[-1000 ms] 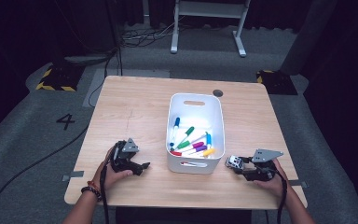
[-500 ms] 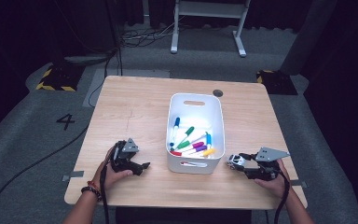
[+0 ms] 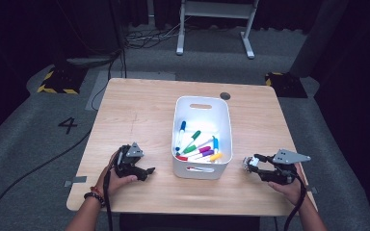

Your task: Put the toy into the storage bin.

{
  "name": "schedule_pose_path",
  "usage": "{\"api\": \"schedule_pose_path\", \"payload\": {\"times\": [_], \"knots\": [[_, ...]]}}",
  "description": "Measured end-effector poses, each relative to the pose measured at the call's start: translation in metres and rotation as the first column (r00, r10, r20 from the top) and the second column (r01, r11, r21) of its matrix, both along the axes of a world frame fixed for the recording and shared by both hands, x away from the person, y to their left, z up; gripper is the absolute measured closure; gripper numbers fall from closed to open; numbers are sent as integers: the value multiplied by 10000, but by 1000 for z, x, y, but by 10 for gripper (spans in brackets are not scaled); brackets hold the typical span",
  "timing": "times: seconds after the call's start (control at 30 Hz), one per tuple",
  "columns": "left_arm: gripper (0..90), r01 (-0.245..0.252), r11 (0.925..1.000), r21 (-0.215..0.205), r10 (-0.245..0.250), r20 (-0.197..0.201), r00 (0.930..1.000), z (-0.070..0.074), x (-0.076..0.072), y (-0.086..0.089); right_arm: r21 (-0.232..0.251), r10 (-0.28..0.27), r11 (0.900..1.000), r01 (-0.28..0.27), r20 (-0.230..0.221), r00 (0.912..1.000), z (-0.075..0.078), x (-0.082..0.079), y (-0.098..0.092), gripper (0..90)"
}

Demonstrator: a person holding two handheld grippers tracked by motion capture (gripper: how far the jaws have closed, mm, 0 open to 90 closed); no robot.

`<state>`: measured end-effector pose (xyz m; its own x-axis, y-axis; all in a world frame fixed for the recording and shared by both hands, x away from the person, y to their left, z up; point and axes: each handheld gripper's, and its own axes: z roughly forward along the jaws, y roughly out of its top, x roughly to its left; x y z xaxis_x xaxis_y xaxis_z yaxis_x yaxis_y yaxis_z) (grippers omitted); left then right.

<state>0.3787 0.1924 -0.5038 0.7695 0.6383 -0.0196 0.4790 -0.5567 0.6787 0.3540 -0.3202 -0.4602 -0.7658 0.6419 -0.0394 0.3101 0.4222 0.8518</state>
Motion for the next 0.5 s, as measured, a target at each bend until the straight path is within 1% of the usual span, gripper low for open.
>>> {"api": "schedule_pose_path", "payload": {"times": [0.1, 0.2, 0.4, 0.47, 0.5], "knots": [[132, -6, 10000, -4, 6, -1, 10000, 0, 0, 0, -77, -158, 9998, 158, -33, 9999, 1, 0, -1, 484], [132, -11, 10000, -24, 11, -5, 10000, 0, 0, 0, -39, -294, 9996, 295, 13, 9996, 3, 0, -1, 485], [131, -9, 10000, -21, 9, -8, 10000, 0, 0, 0, 126, -501, 9987, 499, 139, 9986, 13, 5, 1, 485], [131, -2, 10000, -43, 2, -29, 10000, 0, 0, 0, 89, -592, 9982, 590, 232, 9980, 16, 8, 3, 485], [131, -22, 10000, -52, 22, -52, 10000, 0, 0, 0, 97, -618, 9981, 616, 209, 9979, 17, 9, 5, 485]]}}
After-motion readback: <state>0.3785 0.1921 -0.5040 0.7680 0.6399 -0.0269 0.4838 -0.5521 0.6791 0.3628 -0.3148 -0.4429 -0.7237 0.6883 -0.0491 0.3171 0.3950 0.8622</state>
